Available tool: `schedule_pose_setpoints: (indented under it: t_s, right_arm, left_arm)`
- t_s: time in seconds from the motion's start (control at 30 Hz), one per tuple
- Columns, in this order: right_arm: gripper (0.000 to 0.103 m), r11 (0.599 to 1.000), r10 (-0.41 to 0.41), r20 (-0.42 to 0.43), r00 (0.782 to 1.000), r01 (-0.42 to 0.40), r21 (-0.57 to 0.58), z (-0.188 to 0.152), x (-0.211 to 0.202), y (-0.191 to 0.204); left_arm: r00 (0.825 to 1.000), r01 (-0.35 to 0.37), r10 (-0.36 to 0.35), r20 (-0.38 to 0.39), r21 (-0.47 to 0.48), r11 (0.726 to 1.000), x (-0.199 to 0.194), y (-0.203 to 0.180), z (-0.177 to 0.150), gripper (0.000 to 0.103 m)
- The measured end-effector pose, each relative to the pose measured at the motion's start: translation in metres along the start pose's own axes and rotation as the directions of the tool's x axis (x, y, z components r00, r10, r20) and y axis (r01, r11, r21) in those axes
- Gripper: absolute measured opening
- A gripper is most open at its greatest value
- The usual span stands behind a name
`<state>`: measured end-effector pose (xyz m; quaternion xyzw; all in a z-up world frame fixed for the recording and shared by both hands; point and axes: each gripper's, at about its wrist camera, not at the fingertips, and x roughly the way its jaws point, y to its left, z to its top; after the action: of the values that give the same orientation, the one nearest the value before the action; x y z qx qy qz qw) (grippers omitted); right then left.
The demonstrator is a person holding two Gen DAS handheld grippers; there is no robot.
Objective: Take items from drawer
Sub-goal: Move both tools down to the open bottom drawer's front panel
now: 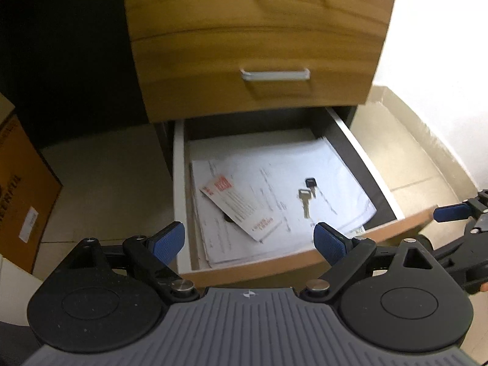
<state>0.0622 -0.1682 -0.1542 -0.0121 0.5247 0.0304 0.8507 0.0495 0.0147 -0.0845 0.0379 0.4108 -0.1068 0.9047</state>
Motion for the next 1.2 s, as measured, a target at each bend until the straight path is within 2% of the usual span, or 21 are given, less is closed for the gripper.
schedule_pose_setpoints:
  t_s: [0.23, 0.53, 1.2]
  right_arm:
    - [0.102, 1.0, 0.029, -0.026, 0.999, -0.029, -0.007, -0.007, 0.019, 0.006]
    - [0.101, 0.992, 0.036, -0.027, 0.999, -0.032, 0.126, -0.003, 0.026, -0.001]
    - [0.1, 0.991, 0.021, 0.131, 0.991, -0.038, 0.13, 0.014, 0.02, -0.001]
  left_arm:
    - [0.998, 0.018, -0.019, -0.056, -0.02, 1.0, 0.014, 0.0, -0.003, 0.093]
    - [0.997, 0.028, -0.032, -0.066, -0.06, 0.998, 0.022, 0.001, -0.002, 0.093]
    - [1.0, -0.018, 0.015, -0.025, -0.135, 0.991, 0.028, 0.013, 0.008, 0.093]
